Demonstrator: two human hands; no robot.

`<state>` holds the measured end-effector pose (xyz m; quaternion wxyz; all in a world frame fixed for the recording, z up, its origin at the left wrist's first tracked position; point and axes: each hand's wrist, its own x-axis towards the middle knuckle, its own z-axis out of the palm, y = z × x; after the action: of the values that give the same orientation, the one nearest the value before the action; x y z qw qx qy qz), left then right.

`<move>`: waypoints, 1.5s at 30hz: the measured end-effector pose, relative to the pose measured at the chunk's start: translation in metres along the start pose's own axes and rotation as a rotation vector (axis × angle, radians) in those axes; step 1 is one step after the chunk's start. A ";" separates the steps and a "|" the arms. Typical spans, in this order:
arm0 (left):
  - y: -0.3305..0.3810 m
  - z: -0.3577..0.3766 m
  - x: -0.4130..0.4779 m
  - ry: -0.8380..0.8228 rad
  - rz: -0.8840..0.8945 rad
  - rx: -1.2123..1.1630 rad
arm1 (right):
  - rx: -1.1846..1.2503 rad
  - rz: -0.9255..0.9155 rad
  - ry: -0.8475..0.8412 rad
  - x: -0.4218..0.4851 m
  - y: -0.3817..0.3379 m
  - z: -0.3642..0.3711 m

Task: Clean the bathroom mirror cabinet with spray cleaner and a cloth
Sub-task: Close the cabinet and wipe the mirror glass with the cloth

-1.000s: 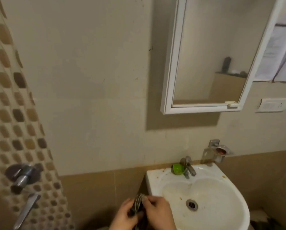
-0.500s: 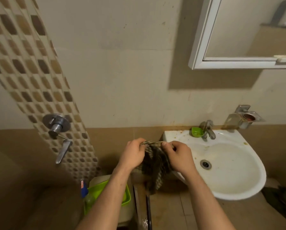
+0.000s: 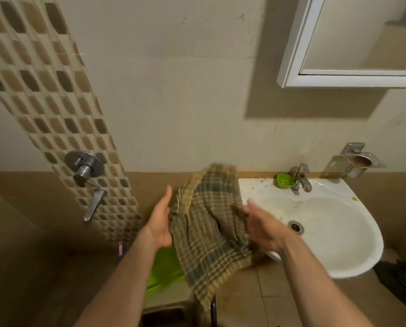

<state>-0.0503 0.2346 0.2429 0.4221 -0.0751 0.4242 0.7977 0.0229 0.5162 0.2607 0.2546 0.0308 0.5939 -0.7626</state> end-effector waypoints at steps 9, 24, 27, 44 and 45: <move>-0.101 -0.078 -0.015 0.226 -0.163 -0.308 | 0.343 0.156 0.481 0.038 0.066 0.020; -0.102 -0.096 -0.023 0.633 0.271 0.625 | -0.866 0.180 0.239 0.046 0.080 0.011; -0.098 -0.096 -0.029 0.602 0.260 0.769 | -1.256 0.171 0.126 0.052 0.079 0.013; -0.070 -0.098 -0.032 0.621 0.204 0.313 | -0.157 0.226 0.120 0.035 0.057 0.022; -0.072 -0.095 -0.030 0.624 0.189 0.231 | -0.081 0.239 0.124 0.035 0.056 0.023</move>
<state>-0.0008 0.1669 0.1529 0.2018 -0.2276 0.6254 0.7186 0.0221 0.4740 0.2056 0.3073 0.1380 0.6311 -0.6988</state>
